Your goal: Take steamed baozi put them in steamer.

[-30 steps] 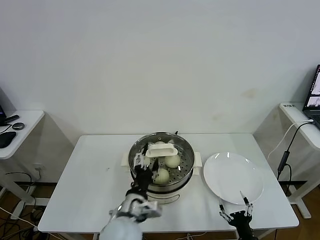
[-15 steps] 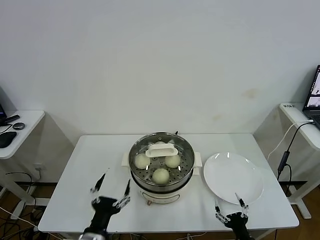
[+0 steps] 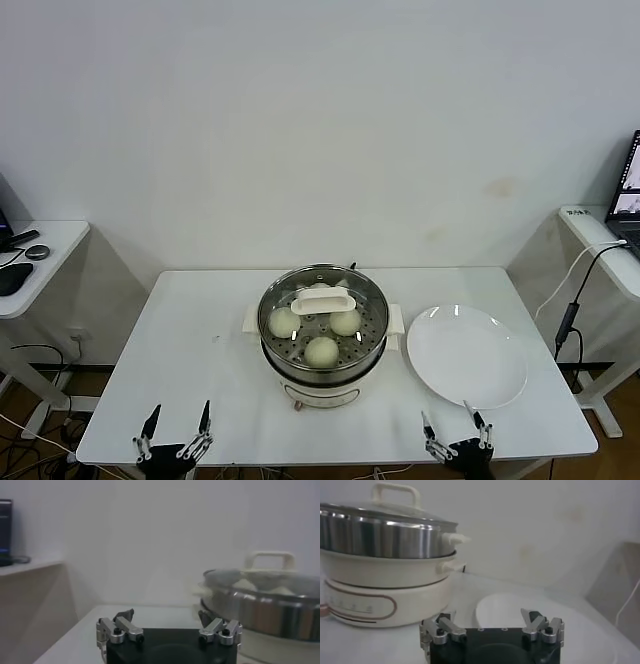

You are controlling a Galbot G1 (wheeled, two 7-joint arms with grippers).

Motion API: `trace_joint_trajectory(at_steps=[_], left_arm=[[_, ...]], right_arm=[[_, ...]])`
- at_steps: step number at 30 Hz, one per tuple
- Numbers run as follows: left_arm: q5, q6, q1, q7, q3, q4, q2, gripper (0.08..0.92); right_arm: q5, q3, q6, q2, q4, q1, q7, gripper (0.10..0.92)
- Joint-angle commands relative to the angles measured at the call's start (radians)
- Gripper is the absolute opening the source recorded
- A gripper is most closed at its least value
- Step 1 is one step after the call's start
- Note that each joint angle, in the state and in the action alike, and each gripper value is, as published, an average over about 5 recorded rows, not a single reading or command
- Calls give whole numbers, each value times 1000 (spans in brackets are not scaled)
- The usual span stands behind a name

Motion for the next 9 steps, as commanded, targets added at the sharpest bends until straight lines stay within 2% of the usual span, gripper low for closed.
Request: trace_joint_trajectory(at_steps=[1, 9], left_arm=[[-60, -71, 52, 23, -63, 56, -18, 823], [-39, -70, 56, 18, -59, 56, -24, 823]], right_arm=[[51, -19, -27, -22, 44, -39, 1, 823], [31, -31, -12, -18, 40, -44, -2, 823]])
